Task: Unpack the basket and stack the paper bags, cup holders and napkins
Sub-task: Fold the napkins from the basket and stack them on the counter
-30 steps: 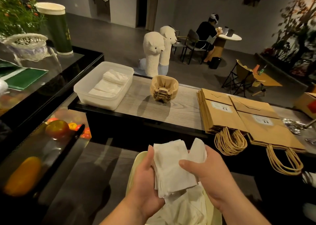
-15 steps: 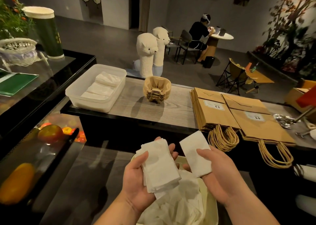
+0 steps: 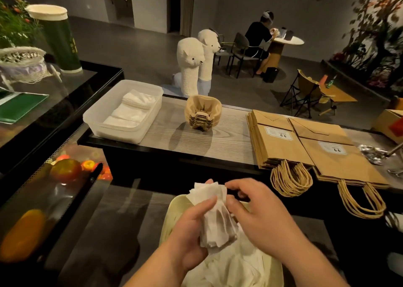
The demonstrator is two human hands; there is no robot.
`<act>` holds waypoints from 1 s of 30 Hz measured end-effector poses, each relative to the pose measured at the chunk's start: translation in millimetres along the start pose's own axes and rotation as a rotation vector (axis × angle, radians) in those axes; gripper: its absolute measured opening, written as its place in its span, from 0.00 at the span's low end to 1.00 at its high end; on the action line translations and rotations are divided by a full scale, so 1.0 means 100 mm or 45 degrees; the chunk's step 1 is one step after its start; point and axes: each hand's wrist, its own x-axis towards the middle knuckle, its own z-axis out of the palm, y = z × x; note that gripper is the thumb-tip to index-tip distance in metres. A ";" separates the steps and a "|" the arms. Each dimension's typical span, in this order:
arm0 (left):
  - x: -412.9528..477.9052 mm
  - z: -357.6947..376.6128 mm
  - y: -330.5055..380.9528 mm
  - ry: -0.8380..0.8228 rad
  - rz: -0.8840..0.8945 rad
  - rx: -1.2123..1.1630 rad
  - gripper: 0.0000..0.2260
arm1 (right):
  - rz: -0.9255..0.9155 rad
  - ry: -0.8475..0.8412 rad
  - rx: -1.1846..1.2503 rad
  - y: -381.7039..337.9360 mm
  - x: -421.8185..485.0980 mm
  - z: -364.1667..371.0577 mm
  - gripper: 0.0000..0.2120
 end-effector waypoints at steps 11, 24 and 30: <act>0.35 0.06 0.76 -0.100 -0.237 0.971 0.50 | -0.029 -0.582 0.601 0.19 0.88 -0.29 0.28; 1.03 -0.14 1.32 0.452 0.708 1.506 0.13 | 0.215 0.291 1.085 0.56 1.61 0.27 0.16; 1.22 -0.25 1.28 0.417 0.656 1.439 0.25 | 0.192 0.228 1.174 0.62 1.71 0.40 0.26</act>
